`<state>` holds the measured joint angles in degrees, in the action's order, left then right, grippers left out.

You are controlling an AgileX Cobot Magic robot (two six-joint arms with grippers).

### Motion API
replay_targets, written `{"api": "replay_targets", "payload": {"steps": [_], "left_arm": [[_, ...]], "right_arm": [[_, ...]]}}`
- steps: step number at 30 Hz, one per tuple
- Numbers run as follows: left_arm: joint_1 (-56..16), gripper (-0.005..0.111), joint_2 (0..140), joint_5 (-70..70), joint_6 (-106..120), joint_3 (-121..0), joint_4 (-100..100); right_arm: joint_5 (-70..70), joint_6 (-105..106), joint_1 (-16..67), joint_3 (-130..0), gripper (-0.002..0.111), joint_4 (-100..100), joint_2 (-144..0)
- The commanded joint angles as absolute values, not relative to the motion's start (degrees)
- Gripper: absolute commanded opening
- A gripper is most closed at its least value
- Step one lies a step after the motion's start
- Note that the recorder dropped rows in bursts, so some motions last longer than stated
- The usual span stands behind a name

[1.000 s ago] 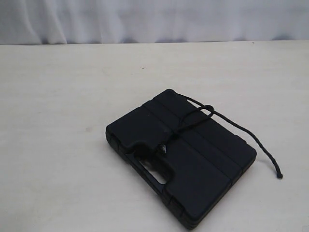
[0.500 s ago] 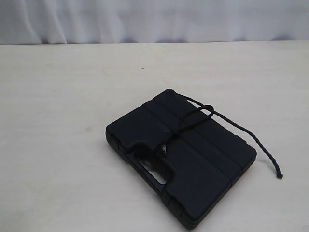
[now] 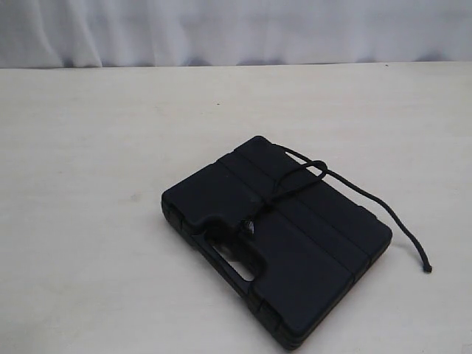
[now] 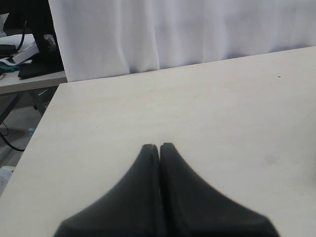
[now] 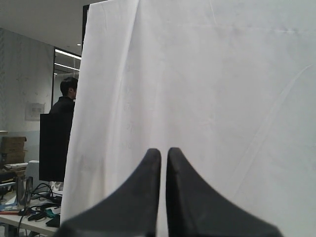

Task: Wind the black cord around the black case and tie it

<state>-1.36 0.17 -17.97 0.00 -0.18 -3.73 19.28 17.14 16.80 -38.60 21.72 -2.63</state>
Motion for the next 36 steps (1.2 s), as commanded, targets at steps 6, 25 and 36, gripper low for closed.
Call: {"api": "replay_targets", "payload": {"steps": [6,25,36], "left_arm": [[-1.4,0.0,0.0,-17.63,0.0,0.0,-3.8],[-1.4,0.0,0.0,-17.63,0.0,0.0,-3.93],[-1.4,0.0,0.0,-17.63,0.0,0.0,-3.93]], "right_arm": [[19.51,17.15,16.84,-38.34,0.004,21.85,-2.43],[15.67,16.26,9.96,-27.11,0.004,11.46,0.0],[1.06,15.75,9.96,-13.58,0.004,2.03,0.0]]}}
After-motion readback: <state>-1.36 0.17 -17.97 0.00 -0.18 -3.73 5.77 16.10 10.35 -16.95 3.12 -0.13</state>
